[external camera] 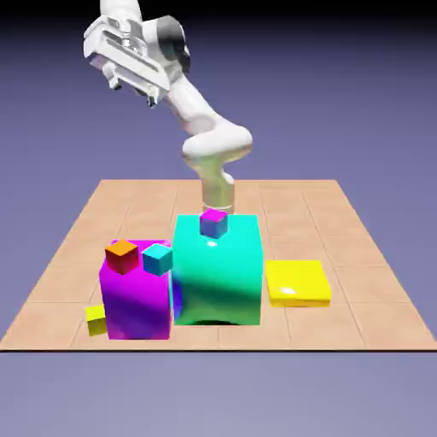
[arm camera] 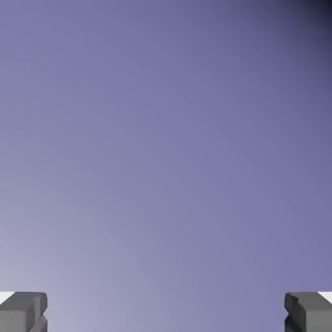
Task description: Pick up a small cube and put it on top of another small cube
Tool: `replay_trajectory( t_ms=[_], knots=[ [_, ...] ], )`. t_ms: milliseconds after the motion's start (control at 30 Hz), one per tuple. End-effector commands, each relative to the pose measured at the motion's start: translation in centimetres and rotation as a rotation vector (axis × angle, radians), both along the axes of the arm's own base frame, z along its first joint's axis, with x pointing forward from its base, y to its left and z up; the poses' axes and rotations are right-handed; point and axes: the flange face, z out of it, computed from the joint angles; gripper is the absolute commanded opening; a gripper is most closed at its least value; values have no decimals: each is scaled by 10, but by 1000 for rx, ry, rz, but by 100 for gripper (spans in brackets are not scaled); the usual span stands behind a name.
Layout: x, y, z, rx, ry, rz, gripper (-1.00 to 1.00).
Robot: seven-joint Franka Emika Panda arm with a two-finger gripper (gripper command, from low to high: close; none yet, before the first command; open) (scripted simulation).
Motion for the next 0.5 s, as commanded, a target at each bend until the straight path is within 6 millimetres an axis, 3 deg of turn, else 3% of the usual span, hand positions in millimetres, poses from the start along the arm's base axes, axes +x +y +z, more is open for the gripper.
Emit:
replay_trajectory(
  t_ms=[0, 100, 233, 367, 467],
  knots=[
    [3, -15, -8, -13, 11, 27, 0],
    [17, -58, -39, -48, 53, 112, 0],
    [41, -107, -101, -83, 131, 241, 0],
    [68, -141, -182, -103, 231, 396, 0],
    [87, -156, -254, -107, 317, 529, 0]
  ],
)
